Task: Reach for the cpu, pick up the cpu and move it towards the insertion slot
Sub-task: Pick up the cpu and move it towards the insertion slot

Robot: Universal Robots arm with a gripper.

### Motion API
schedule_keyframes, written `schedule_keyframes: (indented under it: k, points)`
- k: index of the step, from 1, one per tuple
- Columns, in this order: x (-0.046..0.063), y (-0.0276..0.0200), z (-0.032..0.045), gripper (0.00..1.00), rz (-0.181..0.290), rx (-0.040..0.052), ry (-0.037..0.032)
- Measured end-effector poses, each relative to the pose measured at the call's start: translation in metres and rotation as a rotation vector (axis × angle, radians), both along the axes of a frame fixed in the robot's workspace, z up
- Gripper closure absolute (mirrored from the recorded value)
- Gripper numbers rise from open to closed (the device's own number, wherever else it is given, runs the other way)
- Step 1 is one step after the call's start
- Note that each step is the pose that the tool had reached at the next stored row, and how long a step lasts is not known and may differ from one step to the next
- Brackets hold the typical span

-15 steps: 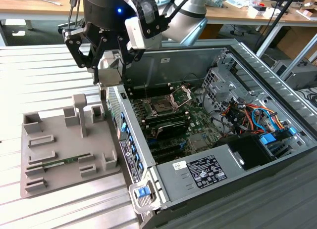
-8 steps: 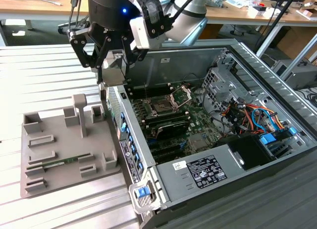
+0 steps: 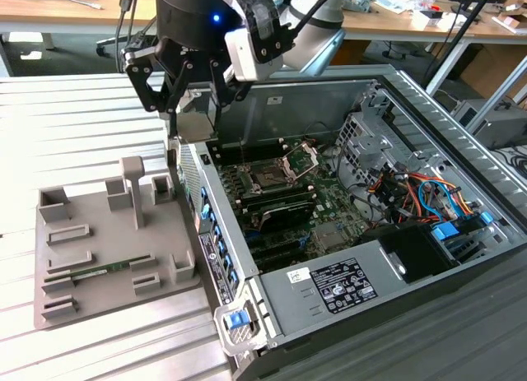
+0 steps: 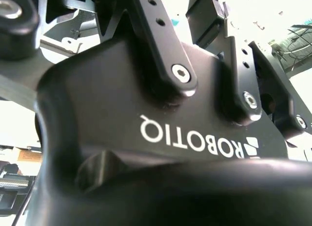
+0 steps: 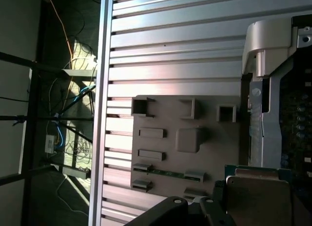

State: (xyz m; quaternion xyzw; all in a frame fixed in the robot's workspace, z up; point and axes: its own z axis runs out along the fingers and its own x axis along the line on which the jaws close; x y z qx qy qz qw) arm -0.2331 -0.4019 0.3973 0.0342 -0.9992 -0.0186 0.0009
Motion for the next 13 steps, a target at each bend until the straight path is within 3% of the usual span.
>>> schedule_keyframes:
  k: [13]
  points:
    - [0.012,0.0000,0.0000,0.45,0.000,-0.0001,0.0000]
